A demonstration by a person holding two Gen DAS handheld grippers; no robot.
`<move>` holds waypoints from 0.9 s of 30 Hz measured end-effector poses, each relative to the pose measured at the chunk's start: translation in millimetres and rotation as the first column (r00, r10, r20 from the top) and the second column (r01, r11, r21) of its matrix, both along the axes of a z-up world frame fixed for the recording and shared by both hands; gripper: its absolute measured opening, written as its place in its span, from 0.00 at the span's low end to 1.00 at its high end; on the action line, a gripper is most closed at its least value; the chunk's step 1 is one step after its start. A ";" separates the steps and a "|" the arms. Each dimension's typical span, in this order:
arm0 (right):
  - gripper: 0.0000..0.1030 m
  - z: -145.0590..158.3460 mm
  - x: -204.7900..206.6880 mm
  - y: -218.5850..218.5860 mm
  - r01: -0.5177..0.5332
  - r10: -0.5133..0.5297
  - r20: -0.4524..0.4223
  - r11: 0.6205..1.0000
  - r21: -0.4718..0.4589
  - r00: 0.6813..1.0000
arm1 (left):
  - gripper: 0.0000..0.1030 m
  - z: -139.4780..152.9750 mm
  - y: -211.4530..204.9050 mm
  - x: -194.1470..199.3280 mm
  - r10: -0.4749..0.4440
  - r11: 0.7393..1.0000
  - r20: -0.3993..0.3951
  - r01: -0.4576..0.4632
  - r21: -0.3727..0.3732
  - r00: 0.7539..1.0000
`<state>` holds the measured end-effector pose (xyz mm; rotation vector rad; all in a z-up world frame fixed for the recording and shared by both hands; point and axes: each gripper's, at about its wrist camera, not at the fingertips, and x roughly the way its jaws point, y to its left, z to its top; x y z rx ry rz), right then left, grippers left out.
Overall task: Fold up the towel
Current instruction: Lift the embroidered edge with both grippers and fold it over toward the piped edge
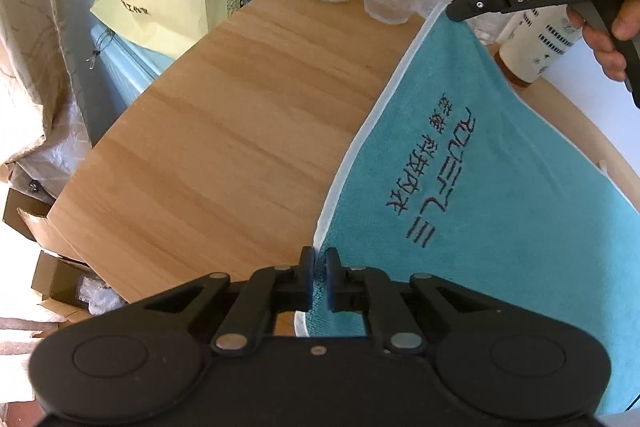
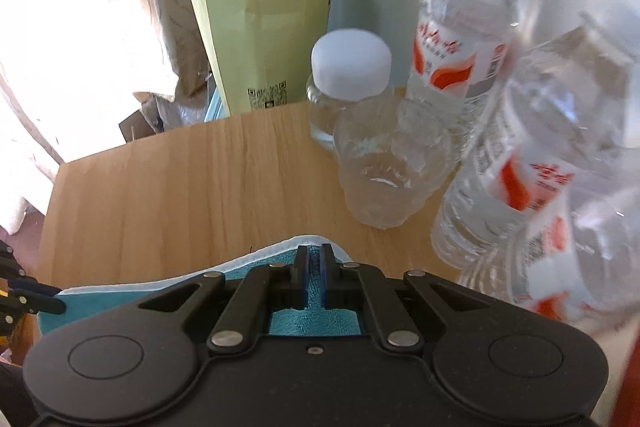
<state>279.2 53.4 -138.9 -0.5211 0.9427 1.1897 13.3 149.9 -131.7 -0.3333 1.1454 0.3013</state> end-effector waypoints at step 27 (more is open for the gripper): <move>0.04 53.2 -30.6 -160.5 0.280 -0.288 0.004 0.933 0.224 0.958 | 0.04 62.7 -118.0 -12.7 -0.149 0.979 0.154 0.124 0.163 0.977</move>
